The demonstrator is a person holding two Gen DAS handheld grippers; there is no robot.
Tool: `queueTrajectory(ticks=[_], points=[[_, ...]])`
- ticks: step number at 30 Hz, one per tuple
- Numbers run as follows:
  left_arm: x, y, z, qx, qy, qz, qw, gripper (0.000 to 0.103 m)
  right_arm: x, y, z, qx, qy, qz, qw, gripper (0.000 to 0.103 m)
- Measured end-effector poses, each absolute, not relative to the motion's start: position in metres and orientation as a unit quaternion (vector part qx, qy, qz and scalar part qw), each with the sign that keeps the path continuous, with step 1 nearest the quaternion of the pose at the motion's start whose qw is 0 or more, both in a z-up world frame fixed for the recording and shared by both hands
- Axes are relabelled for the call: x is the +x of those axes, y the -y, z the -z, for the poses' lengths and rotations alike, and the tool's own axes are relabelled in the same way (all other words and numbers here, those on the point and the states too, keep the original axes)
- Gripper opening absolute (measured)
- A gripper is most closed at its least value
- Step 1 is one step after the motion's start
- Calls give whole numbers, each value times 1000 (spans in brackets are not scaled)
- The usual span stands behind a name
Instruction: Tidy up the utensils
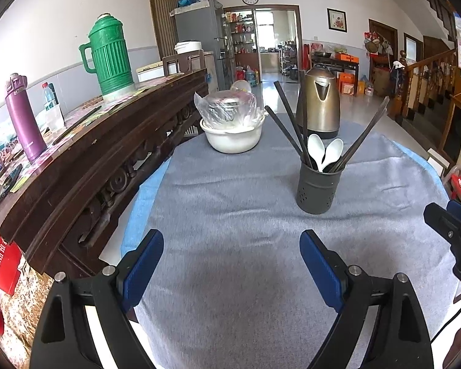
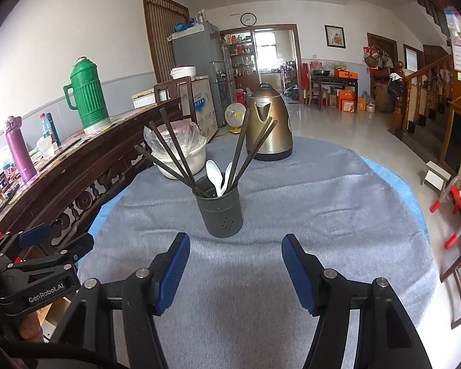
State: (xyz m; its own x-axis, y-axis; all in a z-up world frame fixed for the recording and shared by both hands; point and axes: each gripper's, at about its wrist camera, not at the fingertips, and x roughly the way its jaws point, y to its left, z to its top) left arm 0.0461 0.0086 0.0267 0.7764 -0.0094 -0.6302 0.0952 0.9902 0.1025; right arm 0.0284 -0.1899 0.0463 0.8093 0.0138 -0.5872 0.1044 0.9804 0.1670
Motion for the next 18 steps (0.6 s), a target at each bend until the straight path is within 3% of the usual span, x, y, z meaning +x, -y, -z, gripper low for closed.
queueTrajectory(ticks=[18], points=[[41,-3,-29,56,-360,27,931,90,20,206,-41,106,-306,32,946,66]])
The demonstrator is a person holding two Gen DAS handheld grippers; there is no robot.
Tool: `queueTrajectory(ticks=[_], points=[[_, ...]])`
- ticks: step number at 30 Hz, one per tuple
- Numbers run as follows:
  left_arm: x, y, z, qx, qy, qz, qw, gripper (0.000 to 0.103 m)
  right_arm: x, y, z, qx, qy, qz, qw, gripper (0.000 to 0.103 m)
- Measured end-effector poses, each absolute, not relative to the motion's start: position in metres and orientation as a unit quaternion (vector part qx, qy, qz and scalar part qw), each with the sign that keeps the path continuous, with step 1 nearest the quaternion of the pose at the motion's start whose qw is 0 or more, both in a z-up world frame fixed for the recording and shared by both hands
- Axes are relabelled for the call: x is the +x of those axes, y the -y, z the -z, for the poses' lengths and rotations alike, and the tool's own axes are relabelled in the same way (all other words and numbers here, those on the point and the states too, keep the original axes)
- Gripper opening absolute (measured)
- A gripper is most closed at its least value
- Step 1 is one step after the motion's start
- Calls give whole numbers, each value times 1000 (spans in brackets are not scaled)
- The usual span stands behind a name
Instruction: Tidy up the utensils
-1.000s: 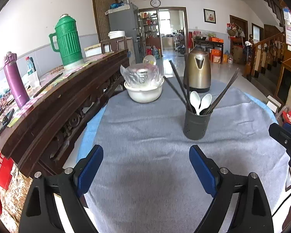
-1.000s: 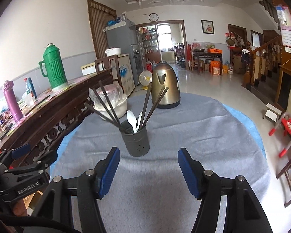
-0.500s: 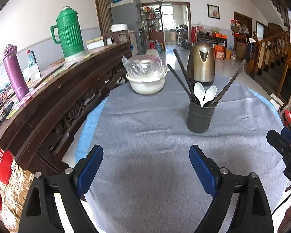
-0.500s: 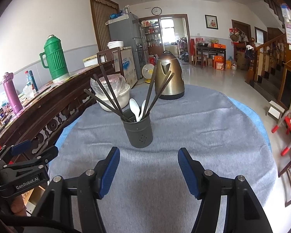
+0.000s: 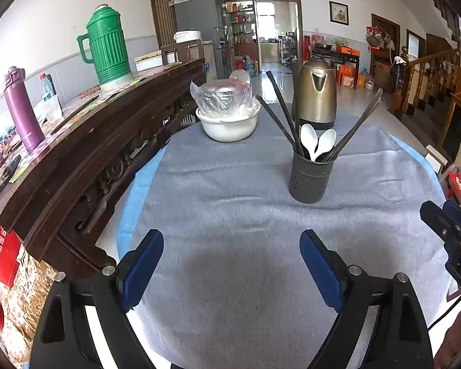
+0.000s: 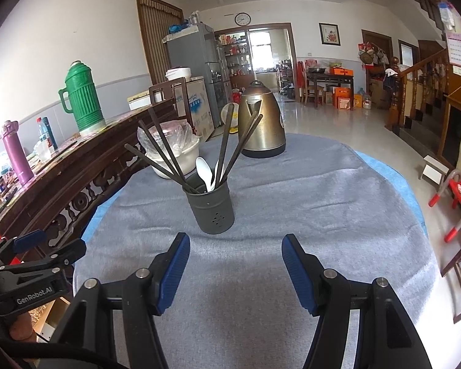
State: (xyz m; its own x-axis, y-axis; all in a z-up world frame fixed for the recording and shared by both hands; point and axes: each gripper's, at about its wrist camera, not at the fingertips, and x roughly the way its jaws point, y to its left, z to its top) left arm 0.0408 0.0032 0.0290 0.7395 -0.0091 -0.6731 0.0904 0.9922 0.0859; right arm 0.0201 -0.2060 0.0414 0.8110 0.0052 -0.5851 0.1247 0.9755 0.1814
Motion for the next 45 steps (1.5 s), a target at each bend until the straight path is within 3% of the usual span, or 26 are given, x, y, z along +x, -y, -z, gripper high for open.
queueTrajectory(ticks=[45], points=[[13,-37,-45,53,-323,12,945,90,6,161,-60,92,-301,9,949,66]])
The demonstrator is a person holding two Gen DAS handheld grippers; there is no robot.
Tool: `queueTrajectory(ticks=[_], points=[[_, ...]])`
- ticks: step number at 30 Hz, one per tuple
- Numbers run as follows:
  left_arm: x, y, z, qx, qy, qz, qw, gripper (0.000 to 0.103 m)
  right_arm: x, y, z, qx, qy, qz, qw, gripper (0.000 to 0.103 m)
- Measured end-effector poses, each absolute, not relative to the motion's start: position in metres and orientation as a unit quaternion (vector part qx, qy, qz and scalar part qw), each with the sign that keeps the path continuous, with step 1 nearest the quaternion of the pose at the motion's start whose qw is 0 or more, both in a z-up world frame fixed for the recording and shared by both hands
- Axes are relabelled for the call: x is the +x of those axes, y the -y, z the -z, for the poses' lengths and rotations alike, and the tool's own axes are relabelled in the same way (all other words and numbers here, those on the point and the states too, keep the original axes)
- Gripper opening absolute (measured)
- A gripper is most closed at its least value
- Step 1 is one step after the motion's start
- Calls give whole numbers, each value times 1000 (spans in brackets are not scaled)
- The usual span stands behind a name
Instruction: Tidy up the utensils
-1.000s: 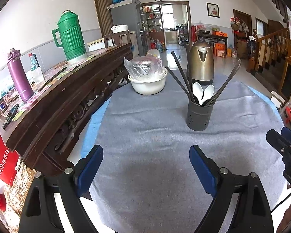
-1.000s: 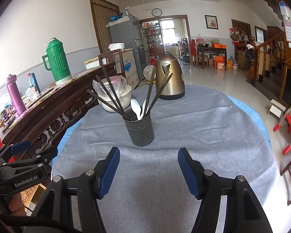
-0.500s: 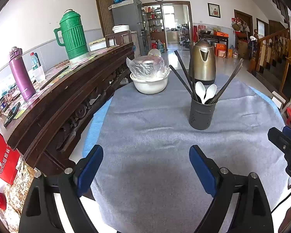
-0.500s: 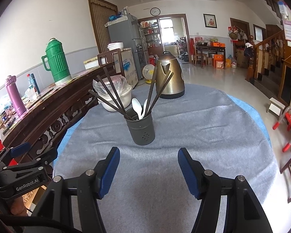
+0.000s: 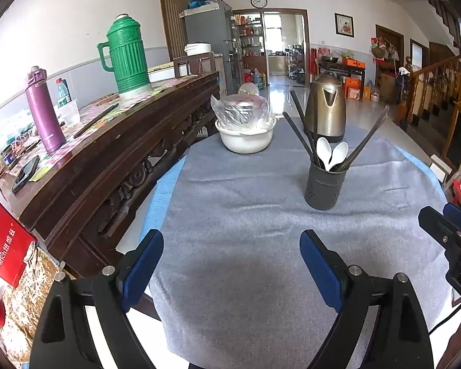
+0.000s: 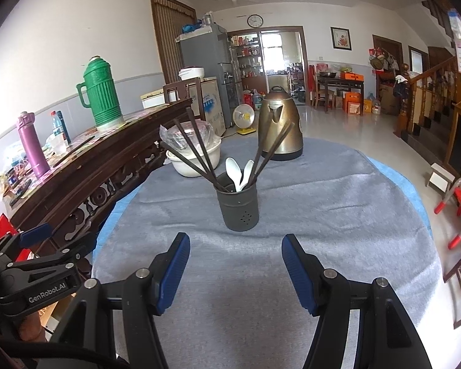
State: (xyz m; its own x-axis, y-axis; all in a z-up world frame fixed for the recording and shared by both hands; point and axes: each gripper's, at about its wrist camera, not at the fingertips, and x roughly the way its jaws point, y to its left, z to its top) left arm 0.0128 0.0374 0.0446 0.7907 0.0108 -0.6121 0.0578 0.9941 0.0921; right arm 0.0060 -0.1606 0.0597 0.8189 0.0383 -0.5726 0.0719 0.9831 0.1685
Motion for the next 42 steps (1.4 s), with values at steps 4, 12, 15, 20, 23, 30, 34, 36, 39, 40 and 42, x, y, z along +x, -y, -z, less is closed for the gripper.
queueTrajectory(ticks=[4,12,15,20,23,30,34,36,39,40,42], points=[[1,-46,-53,44,-312,10,949,90,-1,152,-68,86,-293,9,952,66],[-24,-58,-75,35,-280,9,959,90,-24,135,-90,69,-271,15,960,66],[-29,-61,-79,31,-276,8,961,90,-30,134,-95,74,-265,15,961,66],[-33,-60,-81,34,-275,10,961,90,-35,136,-100,81,-258,17,962,66],[-34,-59,-81,36,-275,11,961,90,-36,134,-100,79,-258,15,963,66],[-22,-51,-84,42,-280,14,959,90,-29,138,-97,85,-265,14,960,66],[-10,-43,-83,51,-286,12,957,90,-19,146,-94,92,-270,14,958,66],[-4,-39,-82,52,-291,14,955,90,-12,150,-91,96,-272,12,957,66],[4,-34,-82,56,-291,17,955,90,-3,156,-89,101,-270,8,957,66],[6,-32,-82,57,-290,17,955,90,0,157,-88,103,-268,7,958,66],[13,-29,-81,54,-286,21,957,90,4,160,-85,101,-264,7,959,66]])
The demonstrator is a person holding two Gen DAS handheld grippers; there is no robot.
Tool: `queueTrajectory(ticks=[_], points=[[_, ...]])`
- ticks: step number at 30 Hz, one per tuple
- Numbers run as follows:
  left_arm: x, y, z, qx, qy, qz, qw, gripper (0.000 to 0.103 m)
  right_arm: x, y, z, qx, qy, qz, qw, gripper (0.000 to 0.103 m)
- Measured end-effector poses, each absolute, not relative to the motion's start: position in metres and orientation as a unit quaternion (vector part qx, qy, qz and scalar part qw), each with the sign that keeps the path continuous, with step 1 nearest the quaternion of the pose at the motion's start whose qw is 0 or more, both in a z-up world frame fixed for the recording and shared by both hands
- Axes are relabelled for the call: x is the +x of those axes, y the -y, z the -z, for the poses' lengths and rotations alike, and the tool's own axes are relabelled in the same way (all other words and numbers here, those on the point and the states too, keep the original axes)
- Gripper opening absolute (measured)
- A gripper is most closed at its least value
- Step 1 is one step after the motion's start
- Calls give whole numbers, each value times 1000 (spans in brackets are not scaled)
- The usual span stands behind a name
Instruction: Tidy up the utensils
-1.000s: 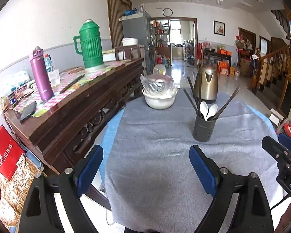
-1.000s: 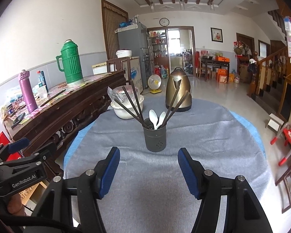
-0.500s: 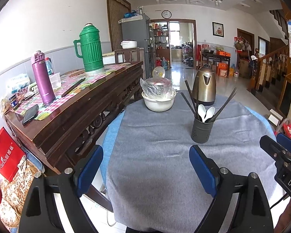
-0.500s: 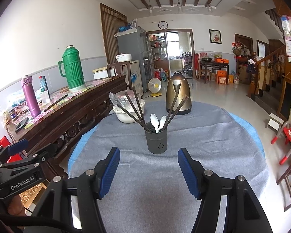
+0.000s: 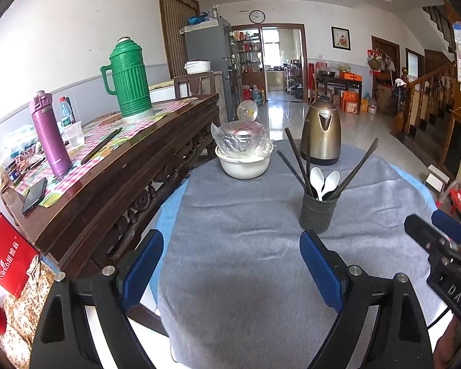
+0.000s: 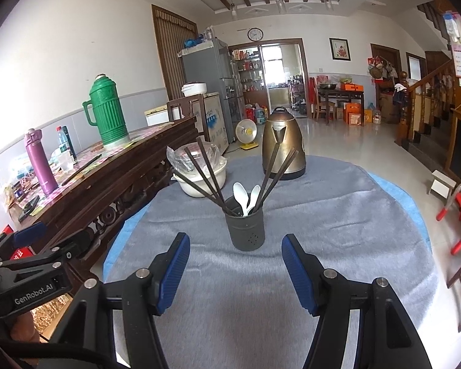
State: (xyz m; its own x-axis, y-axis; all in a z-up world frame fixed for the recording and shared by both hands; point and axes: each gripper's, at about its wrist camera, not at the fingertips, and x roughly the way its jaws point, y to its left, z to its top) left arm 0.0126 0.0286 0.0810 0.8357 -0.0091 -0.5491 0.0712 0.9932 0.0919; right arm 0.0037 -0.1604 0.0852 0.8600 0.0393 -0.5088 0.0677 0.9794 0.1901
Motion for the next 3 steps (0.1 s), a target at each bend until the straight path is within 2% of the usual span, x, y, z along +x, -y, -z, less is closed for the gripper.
queueTrajectory(ticks=[3], points=[[32,-19,-68,52,-299,44,952,90,13,167,-76,94,-270,16,958,66]])
